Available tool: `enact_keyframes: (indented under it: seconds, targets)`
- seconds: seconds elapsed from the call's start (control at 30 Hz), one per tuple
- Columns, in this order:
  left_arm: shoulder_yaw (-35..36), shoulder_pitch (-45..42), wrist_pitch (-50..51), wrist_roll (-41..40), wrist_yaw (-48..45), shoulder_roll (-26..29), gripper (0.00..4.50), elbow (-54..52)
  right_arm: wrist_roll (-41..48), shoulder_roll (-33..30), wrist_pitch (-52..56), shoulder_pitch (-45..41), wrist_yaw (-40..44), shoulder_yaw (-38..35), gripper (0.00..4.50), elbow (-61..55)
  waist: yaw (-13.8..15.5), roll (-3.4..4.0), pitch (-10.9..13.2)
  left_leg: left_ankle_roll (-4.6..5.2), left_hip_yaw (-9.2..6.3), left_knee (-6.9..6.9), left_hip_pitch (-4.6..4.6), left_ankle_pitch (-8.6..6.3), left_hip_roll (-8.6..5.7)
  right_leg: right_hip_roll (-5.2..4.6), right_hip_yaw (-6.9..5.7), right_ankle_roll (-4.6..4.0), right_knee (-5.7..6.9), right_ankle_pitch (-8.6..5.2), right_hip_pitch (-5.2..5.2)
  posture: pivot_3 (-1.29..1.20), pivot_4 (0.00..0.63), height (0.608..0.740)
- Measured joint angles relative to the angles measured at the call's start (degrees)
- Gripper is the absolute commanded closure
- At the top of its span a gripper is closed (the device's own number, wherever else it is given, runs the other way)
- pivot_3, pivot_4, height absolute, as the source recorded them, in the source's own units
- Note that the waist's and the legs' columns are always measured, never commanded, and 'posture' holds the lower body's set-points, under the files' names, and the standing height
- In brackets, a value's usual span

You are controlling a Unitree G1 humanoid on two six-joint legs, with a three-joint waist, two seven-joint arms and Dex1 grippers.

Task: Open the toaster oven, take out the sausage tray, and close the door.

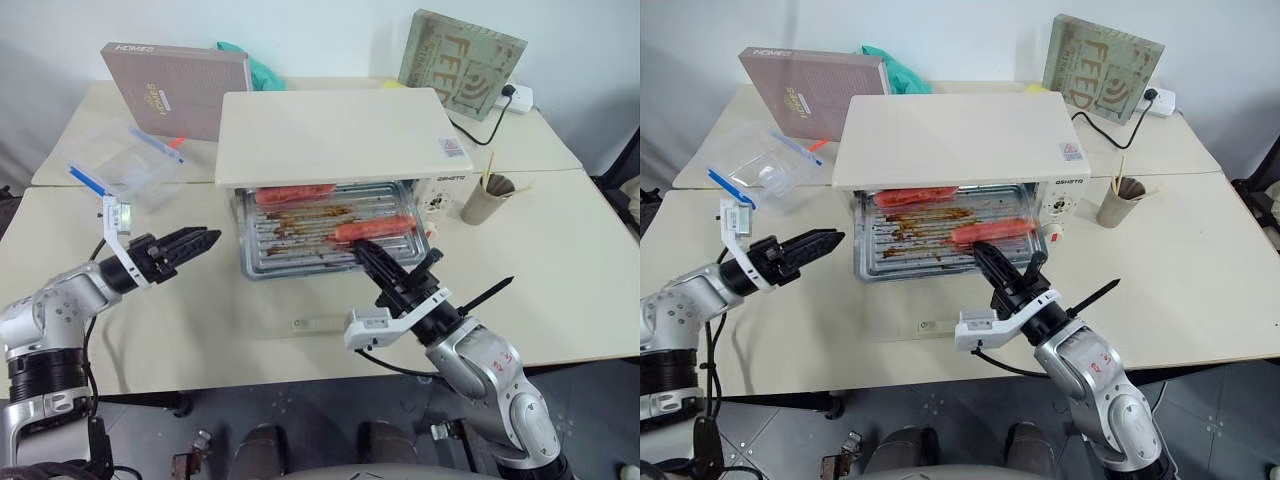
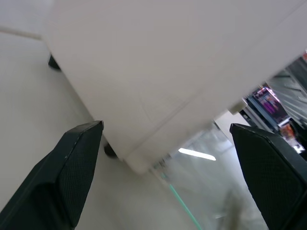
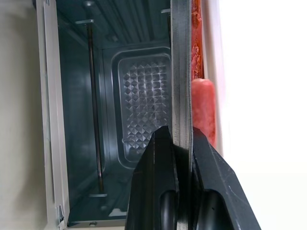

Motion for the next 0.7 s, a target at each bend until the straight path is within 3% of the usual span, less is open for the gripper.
enact_keyframes:
  seconds: [0.53,0.7]
  targets:
    - [6.2,0.2,34.3,-13.5,12.8,1.2,0.0,-4.2,6.7,-6.3,-4.4,5.0,2.7,-3.1,4.48,-3.1,0.1,-0.02,0.0,0.0,-0.01,0.04,0.08,0.0,0.0,0.0,0.14,0.0,0.09,0.0,0.02,0.0,0.15,0.74]
    - [6.3,1.0,36.1,-28.7,21.0,3.6,0.0,0.3,8.3,-7.7,-5.9,5.0,2.7,-4.2,4.48,-3.1,0.1,-0.02,0.0,0.0,-0.02,0.04,0.12,0.0,0.0,-0.01,0.27,0.0,0.1,0.0,0.04,0.0,0.15,0.74]
